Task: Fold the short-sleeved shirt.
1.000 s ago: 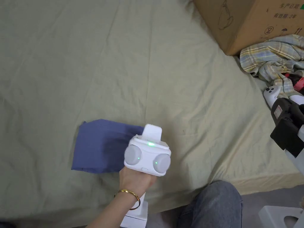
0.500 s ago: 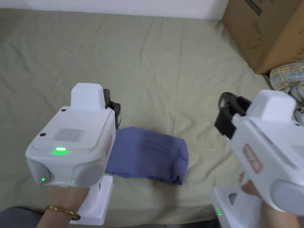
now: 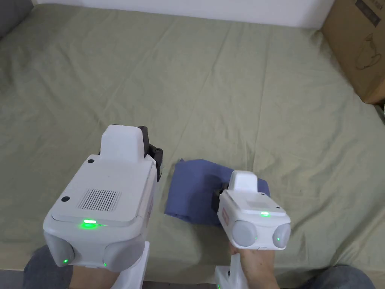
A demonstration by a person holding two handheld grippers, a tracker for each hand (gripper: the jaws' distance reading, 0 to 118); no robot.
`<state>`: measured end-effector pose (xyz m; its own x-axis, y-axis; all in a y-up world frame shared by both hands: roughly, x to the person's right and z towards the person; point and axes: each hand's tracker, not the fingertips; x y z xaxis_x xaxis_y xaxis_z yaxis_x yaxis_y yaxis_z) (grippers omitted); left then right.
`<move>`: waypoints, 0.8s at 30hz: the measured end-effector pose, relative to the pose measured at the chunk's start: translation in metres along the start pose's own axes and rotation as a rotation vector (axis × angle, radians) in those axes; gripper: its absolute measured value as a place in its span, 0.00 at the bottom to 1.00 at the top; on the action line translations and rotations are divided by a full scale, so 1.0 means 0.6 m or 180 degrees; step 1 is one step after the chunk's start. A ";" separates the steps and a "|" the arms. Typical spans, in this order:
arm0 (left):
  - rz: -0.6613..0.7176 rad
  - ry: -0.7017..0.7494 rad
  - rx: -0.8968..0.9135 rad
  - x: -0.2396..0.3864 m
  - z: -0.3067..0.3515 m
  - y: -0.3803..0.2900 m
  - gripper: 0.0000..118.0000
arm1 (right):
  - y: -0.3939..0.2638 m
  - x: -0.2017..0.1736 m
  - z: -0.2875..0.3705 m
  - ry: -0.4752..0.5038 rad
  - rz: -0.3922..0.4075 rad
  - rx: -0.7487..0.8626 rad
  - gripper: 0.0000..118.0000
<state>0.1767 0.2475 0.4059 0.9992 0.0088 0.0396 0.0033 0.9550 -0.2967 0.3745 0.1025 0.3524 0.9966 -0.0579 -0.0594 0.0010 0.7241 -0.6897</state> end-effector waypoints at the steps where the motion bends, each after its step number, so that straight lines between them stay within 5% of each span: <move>1: 0.0028 -0.0007 -0.0018 -0.001 -0.003 -0.001 0.00 | -0.009 -0.001 -0.010 0.0016 0.0000 -0.0071 0.00; 6: 0.0347 -0.0222 -0.0264 -0.019 -0.037 -0.001 0.25 | -0.006 -0.015 -0.004 -0.0013 -0.0057 -0.0064 0.00; 9: 0.0704 -0.0471 -0.0554 -0.041 -0.082 0.004 0.82 | -0.007 -0.017 -0.005 -0.0002 0.0019 -0.0073 0.00; 11: 0.0917 -0.0547 -0.0796 -0.053 -0.116 -0.001 1.00 | -0.005 -0.009 0.001 0.0011 0.0005 -0.0066 0.00; 19: 0.2038 -0.1685 -0.2398 -0.103 -0.281 -0.120 1.00 | -0.004 0.009 0.000 0.0107 -0.0073 -0.0081 0.00; 24: 0.1949 -0.2028 -0.2806 -0.088 -0.327 -0.174 0.93 | -0.005 0.019 -0.005 0.0183 -0.0130 -0.0091 0.00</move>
<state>0.1317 0.0891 0.2478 0.6496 0.7586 0.0512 -0.1831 0.2214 -0.9579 0.3859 0.0977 0.3513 0.9893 -0.1269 -0.0716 0.0383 0.7005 -0.7126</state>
